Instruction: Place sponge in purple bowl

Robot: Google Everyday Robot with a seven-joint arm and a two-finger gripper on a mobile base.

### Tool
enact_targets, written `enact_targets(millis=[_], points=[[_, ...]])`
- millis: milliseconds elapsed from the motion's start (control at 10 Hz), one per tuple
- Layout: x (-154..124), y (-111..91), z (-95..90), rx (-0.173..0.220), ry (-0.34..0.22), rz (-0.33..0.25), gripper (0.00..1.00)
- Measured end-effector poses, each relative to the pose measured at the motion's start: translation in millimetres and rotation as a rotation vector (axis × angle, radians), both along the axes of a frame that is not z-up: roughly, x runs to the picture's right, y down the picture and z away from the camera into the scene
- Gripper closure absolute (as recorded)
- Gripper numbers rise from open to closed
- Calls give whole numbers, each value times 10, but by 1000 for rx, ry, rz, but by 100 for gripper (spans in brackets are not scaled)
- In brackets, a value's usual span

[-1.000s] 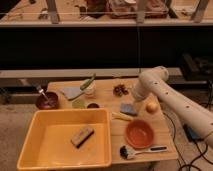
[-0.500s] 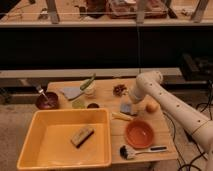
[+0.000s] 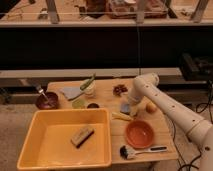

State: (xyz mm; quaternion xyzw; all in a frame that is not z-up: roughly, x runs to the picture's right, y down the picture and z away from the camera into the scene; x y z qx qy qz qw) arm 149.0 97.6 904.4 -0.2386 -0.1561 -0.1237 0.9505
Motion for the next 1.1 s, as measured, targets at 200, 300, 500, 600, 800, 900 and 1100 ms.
enact_targets(millis=[200, 300, 500, 600, 800, 900, 1100], points=[[28, 61, 61, -4, -2, -5, 20], [50, 98, 104, -9, -3, -2, 21], [86, 134, 150, -17, 0, 4, 34], [104, 143, 162, -20, 2, 7, 44], [138, 151, 167, -25, 8, 15, 55], [141, 143, 167, -24, 13, 11, 55], [180, 75, 125, -11, 32, 6, 68]])
